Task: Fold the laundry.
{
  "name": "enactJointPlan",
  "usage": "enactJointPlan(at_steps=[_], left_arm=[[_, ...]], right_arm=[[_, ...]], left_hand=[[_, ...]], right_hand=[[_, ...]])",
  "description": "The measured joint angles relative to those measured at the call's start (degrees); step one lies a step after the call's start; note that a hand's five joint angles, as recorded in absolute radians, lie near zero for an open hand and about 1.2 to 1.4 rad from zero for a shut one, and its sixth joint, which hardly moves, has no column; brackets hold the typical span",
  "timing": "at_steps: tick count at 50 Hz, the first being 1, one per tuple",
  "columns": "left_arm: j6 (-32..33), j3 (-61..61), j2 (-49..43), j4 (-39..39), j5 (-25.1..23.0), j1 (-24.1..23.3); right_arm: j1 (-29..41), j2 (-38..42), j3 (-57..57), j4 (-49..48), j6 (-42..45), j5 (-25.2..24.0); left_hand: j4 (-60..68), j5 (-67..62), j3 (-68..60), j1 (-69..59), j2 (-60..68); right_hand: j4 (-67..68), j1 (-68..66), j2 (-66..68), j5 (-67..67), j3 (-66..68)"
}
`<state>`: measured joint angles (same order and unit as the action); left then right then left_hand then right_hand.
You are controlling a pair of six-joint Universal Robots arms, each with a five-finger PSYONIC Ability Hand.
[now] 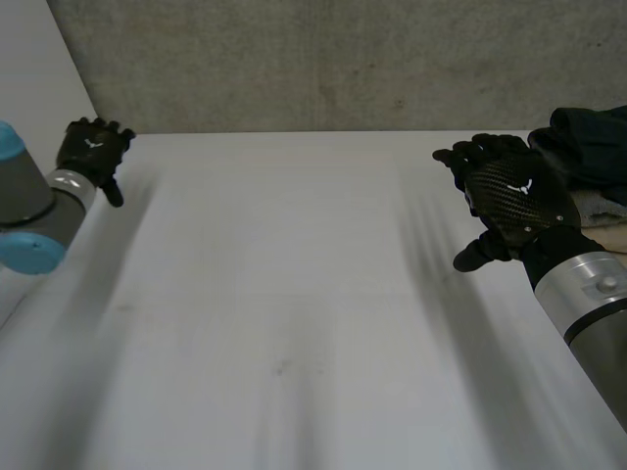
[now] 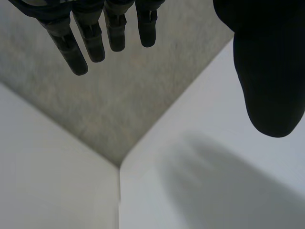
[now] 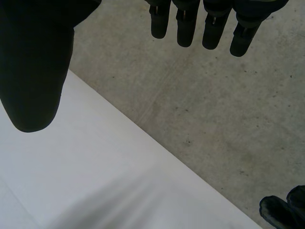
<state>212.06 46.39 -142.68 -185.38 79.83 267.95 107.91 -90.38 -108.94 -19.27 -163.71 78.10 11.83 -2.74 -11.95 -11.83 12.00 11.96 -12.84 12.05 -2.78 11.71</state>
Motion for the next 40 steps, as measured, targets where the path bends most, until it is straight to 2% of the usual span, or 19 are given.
enactJointPlan(at_steps=[9,14,29,34,40], left_arm=[[0.42,3.00,7.72,21.41,5.43,4.68],[0.95,11.52,15.97,26.48,4.93,7.69],[2.45,41.16,37.65,19.57,-1.04,13.25],[2.82,46.90,40.67,15.11,-2.48,14.92],[2.92,48.21,41.33,12.82,-2.68,15.07]], right_arm=[[-0.01,0.26,0.04,-0.31,0.99,-0.34],[0.03,1.10,0.21,-0.82,1.08,-0.67],[0.86,2.29,0.17,-1.05,1.11,-1.01],[0.81,2.24,0.23,-0.97,1.11,-1.65],[0.47,2.22,0.85,-0.51,1.11,-2.04]], left_hand=[[0.00,0.00,0.00,0.00,0.00],[0.00,0.01,0.00,0.00,0.00],[0.00,0.00,0.00,0.00,0.00],[0.00,0.01,0.00,0.00,0.00],[0.00,0.00,0.00,0.00,0.00]], right_hand=[[0.00,0.00,0.00,0.00,0.00],[0.00,0.00,0.00,0.00,0.00],[0.00,0.00,0.00,0.00,0.00],[0.00,0.00,0.00,0.00,0.00],[0.00,0.00,0.00,0.00,0.00]])
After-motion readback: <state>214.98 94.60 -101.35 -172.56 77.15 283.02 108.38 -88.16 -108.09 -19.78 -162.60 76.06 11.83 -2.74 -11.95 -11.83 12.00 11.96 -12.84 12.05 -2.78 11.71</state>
